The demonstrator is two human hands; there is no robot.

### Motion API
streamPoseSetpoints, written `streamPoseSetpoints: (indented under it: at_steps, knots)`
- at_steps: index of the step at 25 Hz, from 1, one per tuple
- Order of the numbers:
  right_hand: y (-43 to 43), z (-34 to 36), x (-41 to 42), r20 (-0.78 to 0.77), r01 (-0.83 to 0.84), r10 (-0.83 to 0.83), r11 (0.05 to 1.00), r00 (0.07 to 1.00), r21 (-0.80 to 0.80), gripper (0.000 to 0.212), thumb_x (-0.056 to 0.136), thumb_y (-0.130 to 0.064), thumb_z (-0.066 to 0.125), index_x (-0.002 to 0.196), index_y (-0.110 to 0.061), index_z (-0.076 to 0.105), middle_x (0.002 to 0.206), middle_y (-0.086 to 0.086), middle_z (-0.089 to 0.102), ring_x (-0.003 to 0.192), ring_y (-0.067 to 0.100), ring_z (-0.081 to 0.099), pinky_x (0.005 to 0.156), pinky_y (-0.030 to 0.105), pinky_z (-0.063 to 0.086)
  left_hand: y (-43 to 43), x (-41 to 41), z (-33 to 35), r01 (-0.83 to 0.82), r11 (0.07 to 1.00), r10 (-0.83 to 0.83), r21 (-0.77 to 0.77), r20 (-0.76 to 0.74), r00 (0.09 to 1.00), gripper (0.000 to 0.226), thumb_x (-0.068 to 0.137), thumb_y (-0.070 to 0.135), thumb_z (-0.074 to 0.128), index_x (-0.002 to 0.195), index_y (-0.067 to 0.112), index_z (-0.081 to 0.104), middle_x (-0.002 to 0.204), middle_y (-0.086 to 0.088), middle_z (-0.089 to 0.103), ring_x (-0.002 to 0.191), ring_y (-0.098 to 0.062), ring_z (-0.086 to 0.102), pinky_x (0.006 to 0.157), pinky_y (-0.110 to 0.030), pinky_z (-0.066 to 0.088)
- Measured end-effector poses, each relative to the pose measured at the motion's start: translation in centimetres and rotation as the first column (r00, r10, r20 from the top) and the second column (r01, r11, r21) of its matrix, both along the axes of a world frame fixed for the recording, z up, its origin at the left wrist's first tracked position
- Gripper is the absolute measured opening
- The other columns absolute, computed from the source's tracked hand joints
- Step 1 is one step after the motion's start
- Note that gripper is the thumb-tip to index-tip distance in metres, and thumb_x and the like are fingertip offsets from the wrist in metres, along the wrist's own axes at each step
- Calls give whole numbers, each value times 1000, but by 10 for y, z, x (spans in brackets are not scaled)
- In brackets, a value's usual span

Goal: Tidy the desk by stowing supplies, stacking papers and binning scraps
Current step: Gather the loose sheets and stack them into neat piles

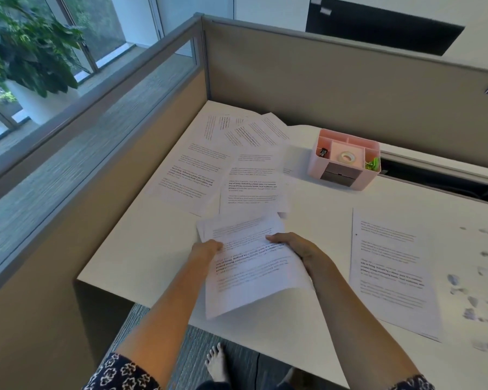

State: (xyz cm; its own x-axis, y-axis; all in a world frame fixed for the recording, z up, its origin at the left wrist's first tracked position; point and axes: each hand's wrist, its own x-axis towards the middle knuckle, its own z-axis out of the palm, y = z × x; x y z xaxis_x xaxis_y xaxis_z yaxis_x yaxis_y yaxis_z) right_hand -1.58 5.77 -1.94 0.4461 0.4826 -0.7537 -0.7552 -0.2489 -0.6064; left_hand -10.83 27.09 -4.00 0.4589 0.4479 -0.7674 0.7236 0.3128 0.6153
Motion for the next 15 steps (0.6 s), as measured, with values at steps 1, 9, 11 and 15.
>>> streamPoseSetpoints:
  at_steps: [1, 9, 11, 15]
  knots:
    - [-2, 2, 3, 8, -10, 10, 1000, 1000, -5, 35, 89, -30, 65, 117, -10, 68, 114, 17, 70, 102, 35, 68, 89, 43, 54, 0, 1, 5, 60, 998, -60, -18, -30, 998, 35, 87, 11, 62, 118, -2, 53, 107, -18, 64, 89, -32, 64, 78, -42, 57]
    - [-50, -2, 28, 76, -35, 63, 944, 995, -327, 42, 75, -26, 76, 110, -5, 68, 103, 22, 71, 88, 38, 68, 76, 41, 55, -12, -6, 13, 368, 887, -407, -280, -94, 908, 20, 88, 5, 63, 108, 7, 61, 95, -13, 74, 81, -23, 72, 70, -40, 59]
    - [-66, 1, 30, 66, -91, 119, 939, 991, -332, 42, 78, -20, 76, 114, 0, 66, 109, 25, 69, 98, 42, 67, 84, 50, 55, -17, -3, 14, 400, 872, -436, -281, -76, 897, 22, 87, 4, 64, 109, 7, 63, 102, -13, 74, 95, -26, 71, 85, -45, 57]
    - [-85, 2, 27, 48, -61, 80, 946, 996, -318, 41, 76, -3, 75, 114, 4, 64, 109, 23, 70, 101, 40, 67, 89, 53, 54, -31, 12, 15, 489, 856, -492, -170, 28, 870, 27, 89, 8, 62, 116, 7, 64, 107, -11, 72, 102, -25, 68, 92, -44, 54]
